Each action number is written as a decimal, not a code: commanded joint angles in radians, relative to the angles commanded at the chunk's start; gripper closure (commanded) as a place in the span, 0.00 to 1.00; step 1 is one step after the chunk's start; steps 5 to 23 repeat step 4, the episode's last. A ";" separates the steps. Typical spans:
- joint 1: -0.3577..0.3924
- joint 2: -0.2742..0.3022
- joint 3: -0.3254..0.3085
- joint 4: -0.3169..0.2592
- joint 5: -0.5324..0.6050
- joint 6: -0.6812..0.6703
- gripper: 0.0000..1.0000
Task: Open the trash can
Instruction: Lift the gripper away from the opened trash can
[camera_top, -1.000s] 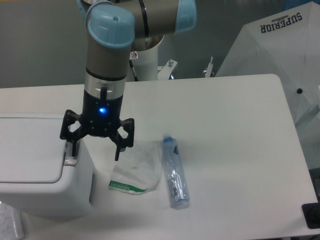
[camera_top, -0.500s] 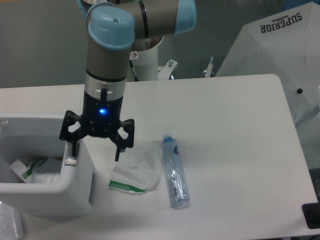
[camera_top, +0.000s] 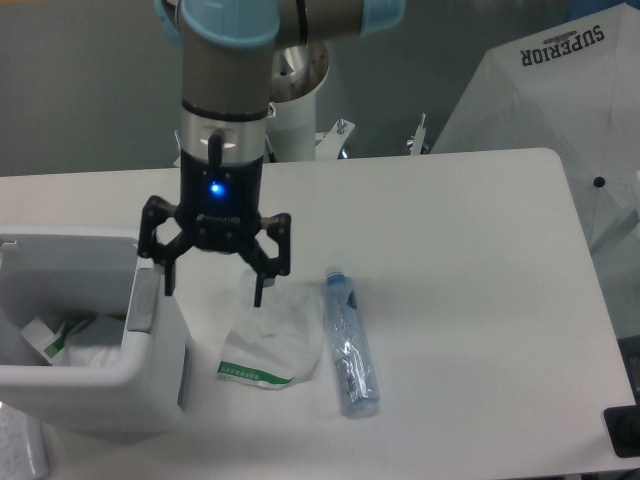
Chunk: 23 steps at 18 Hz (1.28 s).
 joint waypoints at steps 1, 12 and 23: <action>0.002 0.002 0.000 -0.020 0.026 0.054 0.00; 0.015 0.009 -0.008 -0.037 0.069 0.126 0.00; 0.015 0.009 -0.008 -0.037 0.069 0.126 0.00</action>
